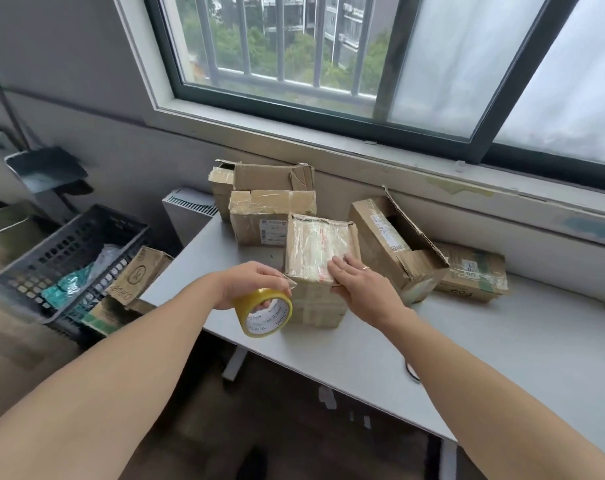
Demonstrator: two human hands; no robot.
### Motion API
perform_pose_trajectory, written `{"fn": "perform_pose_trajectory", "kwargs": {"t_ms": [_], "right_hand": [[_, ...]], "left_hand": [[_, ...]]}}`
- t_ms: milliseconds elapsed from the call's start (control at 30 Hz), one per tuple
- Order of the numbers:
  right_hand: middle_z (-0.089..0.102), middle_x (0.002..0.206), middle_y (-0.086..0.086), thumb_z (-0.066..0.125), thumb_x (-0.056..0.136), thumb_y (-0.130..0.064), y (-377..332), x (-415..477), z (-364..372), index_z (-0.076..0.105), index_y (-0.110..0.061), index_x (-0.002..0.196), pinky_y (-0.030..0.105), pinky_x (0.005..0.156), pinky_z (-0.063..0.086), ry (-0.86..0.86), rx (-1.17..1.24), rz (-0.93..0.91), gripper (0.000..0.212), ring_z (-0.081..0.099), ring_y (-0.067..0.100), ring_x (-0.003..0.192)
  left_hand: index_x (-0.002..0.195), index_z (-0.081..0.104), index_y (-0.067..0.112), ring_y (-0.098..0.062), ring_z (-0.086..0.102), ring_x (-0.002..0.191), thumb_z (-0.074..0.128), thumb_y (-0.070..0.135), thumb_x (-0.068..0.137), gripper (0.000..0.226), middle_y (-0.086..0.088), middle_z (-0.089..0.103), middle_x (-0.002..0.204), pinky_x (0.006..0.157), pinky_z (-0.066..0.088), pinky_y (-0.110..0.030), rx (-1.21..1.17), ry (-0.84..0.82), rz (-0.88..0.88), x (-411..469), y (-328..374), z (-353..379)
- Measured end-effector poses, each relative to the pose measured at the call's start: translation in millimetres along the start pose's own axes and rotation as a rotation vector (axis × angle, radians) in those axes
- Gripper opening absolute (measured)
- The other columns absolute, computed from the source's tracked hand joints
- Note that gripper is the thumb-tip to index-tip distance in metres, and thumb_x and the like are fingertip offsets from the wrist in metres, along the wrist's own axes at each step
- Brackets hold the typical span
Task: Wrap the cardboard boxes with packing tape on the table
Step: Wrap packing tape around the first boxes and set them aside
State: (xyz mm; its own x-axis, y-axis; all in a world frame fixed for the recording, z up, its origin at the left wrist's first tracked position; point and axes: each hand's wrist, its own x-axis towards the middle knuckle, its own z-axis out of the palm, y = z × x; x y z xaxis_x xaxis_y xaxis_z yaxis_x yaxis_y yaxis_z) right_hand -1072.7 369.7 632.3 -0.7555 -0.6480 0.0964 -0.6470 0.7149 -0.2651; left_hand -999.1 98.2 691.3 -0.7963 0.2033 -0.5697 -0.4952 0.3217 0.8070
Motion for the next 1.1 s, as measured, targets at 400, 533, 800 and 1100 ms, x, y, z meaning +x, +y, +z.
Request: {"fn": "perform_pose_trajectory", "kwargs": {"t_ms": [400, 533, 800, 1100], "right_hand": [[0.048, 0.144, 0.003, 0.067, 0.092, -0.053, -3, 9, -35, 0.045, -0.018, 0.149, 0.036, 0.100, 0.046, 0.049, 0.362, 0.402, 0.070, 0.054, 0.019, 0.123], [0.041, 0.155, 0.008, 0.065, 0.090, -0.063, -1, 22, -30, 0.025, -0.016, 0.159, 0.045, 0.110, 0.043, 0.067, 0.606, 0.673, 0.093, 0.046, 0.025, 0.138], [0.060, 0.089, 0.001, 0.051, 0.099, -0.051, -7, 52, -18, 0.057, -0.017, 0.091, 0.041, 0.073, 0.055, -0.005, 0.584, 0.820, 0.036, 0.056, 0.021, 0.082], [0.068, 0.091, 0.006, 0.048, 0.097, -0.056, -23, 84, -133, 0.053, -0.019, 0.074, 0.038, 0.075, 0.053, 0.131, 0.297, 0.805, 0.043, 0.064, 0.029, 0.086]], "left_hand": [[0.109, 0.078, 0.011, -0.013, 0.055, 0.061, 0.071, 0.026, 0.096, 0.022, -0.002, 0.070, 0.080, 0.054, 0.044, -0.025, 0.009, 0.102, -0.007, 18, 30, -22], [0.104, 0.078, 0.016, -0.018, 0.068, 0.078, 0.071, 0.025, 0.096, 0.014, -0.004, 0.075, 0.090, 0.059, 0.053, -0.026, -0.114, 0.274, 0.050, 22, 35, -32], [0.105, 0.076, 0.010, -0.012, 0.054, 0.058, 0.065, 0.023, 0.100, 0.018, -0.005, 0.069, 0.084, 0.048, 0.041, -0.021, -0.088, -0.002, -0.026, 34, 33, -50], [0.115, 0.073, 0.010, -0.009, 0.045, 0.062, 0.089, 0.048, 0.069, 0.061, -0.002, 0.067, 0.093, 0.048, 0.036, -0.018, -0.011, -0.149, 0.211, 27, 128, -114]]}}
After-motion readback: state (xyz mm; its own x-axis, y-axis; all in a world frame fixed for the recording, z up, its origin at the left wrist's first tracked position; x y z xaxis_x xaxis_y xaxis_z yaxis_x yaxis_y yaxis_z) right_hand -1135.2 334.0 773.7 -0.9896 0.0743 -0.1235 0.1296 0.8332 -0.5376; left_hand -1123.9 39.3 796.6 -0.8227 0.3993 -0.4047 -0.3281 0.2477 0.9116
